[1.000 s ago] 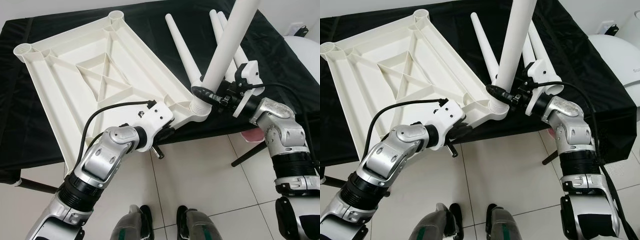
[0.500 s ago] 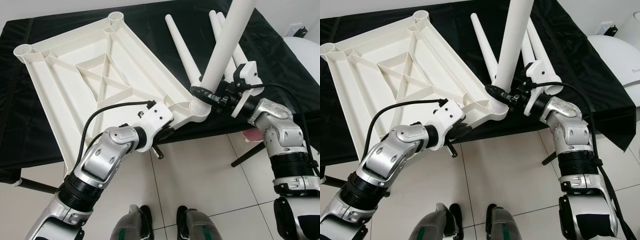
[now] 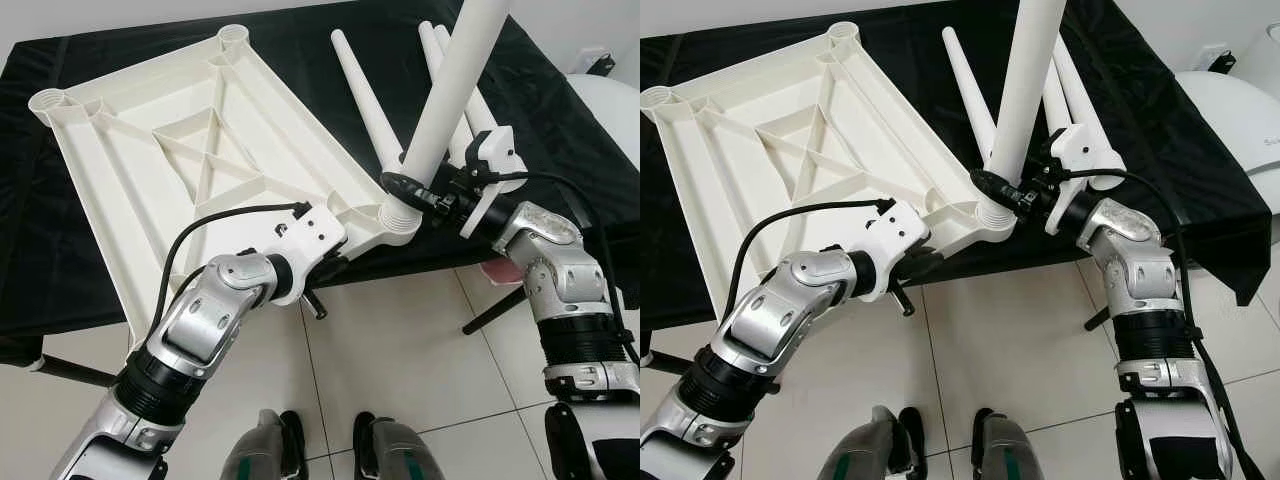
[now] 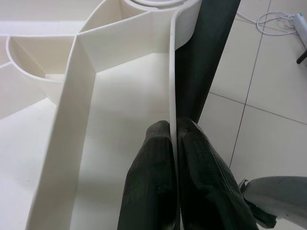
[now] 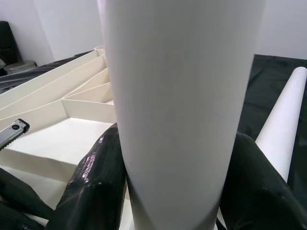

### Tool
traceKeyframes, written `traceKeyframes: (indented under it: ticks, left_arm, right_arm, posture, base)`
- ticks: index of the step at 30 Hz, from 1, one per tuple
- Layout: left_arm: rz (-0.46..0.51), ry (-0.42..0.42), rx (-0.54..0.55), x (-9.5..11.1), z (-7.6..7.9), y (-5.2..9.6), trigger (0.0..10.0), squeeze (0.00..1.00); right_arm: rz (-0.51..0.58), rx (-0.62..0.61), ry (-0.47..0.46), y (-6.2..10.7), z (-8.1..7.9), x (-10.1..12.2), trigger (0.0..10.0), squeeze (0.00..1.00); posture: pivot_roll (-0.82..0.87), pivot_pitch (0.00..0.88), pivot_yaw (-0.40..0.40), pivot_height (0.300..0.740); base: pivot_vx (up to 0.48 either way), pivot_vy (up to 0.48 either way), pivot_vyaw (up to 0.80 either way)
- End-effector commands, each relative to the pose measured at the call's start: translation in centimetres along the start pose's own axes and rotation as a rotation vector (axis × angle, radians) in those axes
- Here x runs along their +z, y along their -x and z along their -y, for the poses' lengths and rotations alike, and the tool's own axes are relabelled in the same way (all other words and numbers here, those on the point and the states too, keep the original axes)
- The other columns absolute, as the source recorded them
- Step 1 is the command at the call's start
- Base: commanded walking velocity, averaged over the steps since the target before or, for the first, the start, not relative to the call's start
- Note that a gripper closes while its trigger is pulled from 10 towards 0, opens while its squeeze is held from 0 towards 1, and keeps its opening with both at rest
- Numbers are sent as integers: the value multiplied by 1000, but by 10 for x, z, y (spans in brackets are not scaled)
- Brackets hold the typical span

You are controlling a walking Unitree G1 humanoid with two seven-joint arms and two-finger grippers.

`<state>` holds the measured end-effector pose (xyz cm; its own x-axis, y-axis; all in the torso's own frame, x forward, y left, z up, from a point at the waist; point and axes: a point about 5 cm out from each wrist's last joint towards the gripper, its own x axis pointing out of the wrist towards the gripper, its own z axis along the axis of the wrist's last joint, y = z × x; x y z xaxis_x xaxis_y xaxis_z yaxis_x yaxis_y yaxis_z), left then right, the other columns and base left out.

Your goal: Building children table

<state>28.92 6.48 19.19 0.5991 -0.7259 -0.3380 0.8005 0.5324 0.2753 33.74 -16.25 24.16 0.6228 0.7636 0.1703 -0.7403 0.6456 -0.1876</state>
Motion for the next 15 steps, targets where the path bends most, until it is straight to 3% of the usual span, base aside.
traceKeyframes:
  ticks: [1, 15]
  left_arm:
    - [32, -6, 10, 5, 1, 3, 10000, 0]
    - [31, -4, 14, 6, 0, 5, 10000, 0]
  right_arm:
    - [13, -10, -30, 1, -2, -1, 10000, 0]
    - [57, -113, -41, -1, -14, 5, 10000, 0]
  posture:
    - [-79, 206, 15, 740]
    - [-76, 221, 18, 740]
  base:
    - [0, 0, 0]
    - [0, 0, 0]
